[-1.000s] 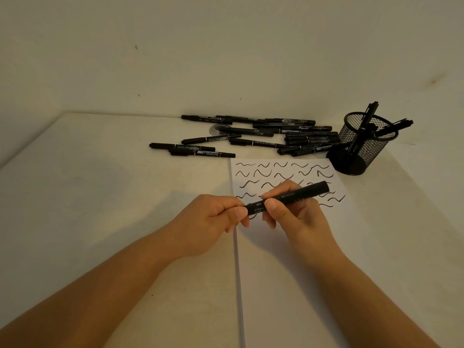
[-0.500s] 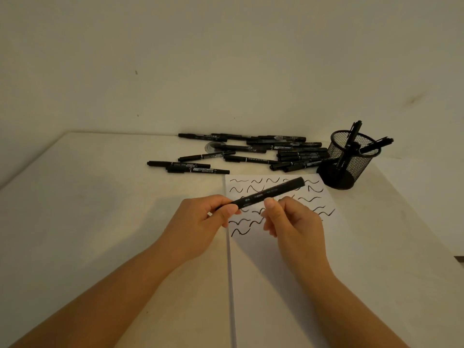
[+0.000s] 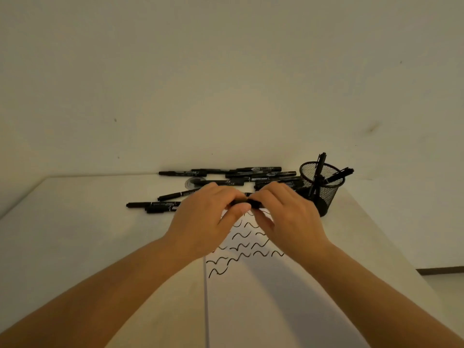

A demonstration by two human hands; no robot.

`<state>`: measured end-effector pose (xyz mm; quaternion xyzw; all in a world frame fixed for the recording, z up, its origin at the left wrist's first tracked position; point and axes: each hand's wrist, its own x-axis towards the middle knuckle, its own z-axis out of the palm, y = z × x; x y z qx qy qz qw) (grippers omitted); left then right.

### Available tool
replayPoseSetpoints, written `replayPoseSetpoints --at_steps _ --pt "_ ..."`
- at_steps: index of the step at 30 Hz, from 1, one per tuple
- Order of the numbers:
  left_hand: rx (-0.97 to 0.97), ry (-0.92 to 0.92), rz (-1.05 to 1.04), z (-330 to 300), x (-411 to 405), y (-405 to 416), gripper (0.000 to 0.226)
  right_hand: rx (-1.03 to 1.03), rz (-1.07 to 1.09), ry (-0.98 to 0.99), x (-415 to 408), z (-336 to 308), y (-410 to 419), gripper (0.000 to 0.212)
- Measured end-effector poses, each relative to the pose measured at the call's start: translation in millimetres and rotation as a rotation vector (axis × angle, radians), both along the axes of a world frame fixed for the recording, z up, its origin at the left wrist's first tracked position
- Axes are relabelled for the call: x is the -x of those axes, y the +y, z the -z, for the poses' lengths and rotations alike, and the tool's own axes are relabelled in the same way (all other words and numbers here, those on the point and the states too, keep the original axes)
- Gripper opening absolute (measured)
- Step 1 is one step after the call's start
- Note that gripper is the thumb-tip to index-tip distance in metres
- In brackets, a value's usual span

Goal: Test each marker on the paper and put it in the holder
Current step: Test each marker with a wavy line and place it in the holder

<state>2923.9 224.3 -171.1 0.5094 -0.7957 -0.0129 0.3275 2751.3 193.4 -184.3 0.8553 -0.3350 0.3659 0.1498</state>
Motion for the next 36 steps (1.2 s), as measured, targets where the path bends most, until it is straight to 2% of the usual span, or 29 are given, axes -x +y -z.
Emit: replayPoseSetpoints --at_steps 3,5,9,14,19,22,28,32,36 --pt "-0.095 0.210 0.033 -11 5 -27 0.037 -0.074 0.090 -0.186 16 -18 -20 0.014" --pt "-0.188 0.255 -0.009 -13 3 -54 0.029 -0.155 0.137 -0.365 28 -28 -34 0.014" --pt "-0.321 0.029 -0.172 1 -17 -107 0.025 -0.317 0.201 -0.656 52 -37 -58 0.015" --pt "-0.408 -0.210 -0.279 30 -49 -140 0.029 -0.407 0.257 -0.795 70 -25 -73 0.013" --pt "-0.427 -0.324 -0.316 49 -66 -154 0.030 -0.526 0.301 -0.708 73 -10 -85 0.017" --pt "-0.450 -0.337 -0.321 56 -69 -160 0.029 -0.569 0.357 -0.605 72 -4 -90 0.030" --pt "-0.459 -0.322 -0.328 63 -70 -170 0.023 -0.525 0.451 -0.393 70 5 -92 0.054" --pt "-0.436 -0.306 -0.339 66 -69 -172 0.020 -0.478 0.498 -0.282 70 11 -95 0.044" --pt "-0.391 -0.248 -0.371 68 -71 -170 0.019 -0.516 0.506 -0.256 70 9 -97 0.036"
